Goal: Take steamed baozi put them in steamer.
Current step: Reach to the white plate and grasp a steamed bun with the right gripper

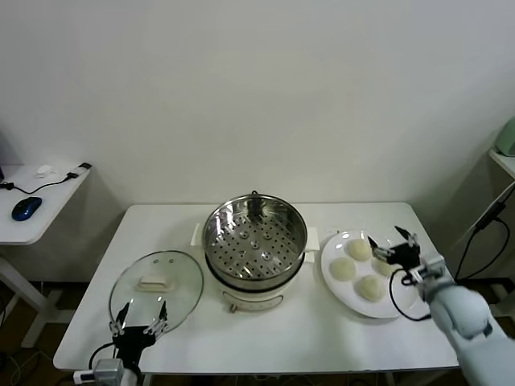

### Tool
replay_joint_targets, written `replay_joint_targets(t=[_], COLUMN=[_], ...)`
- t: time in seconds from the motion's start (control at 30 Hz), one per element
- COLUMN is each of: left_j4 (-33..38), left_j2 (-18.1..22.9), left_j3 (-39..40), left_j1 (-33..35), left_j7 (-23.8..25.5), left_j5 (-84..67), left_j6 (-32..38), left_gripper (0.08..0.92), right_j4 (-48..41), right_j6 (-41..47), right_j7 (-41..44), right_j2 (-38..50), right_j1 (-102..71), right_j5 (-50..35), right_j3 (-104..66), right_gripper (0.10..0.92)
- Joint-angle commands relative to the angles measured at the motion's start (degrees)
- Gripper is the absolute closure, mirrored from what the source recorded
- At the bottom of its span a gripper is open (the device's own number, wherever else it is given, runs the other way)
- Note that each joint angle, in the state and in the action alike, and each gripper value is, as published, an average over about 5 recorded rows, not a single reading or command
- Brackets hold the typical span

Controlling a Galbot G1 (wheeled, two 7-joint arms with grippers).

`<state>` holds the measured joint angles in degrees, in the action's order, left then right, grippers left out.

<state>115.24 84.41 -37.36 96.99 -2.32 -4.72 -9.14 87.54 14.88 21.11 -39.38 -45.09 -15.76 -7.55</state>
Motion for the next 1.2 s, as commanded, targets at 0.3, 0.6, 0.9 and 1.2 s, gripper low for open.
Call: replay_joint_targets(t=[0.3, 0.6, 0.9, 1.2], left_j4=[-1.35, -1.75, -2.72, -3.25], left_j2=[0.32, 0.51, 0.43, 0.57], left_j3=[0.42, 0.77, 0.80, 1.05], left_j1=[-0.03, 0.28, 0.14, 0.11], left_j7=[-0.09, -0.05, -0.07, -0.09], left_j5=[0.07, 0.24, 0.22, 0.18], left_j6=[1.03, 1.45, 1.81, 2.11], left_gripper=[0.177, 0.177, 0.177, 0.177], right_j4=[-28.22, -41.85, -46.97, -51.75], right_j6=[-21.96, -17.69, -11.39, -9.21], right_j7=[52.18, 48.99, 41.95, 39.87], right_j2=[5.40, -7.62, -14.56, -18.50], right_j1=[75.35, 70.71, 62.05, 57.39], right_j5=[8.45, 4.19, 1.43, 5.43], right_j3=[83.31, 85.22, 79.48, 75.56], right_gripper=[0.203, 0.203, 0.203, 0.203])
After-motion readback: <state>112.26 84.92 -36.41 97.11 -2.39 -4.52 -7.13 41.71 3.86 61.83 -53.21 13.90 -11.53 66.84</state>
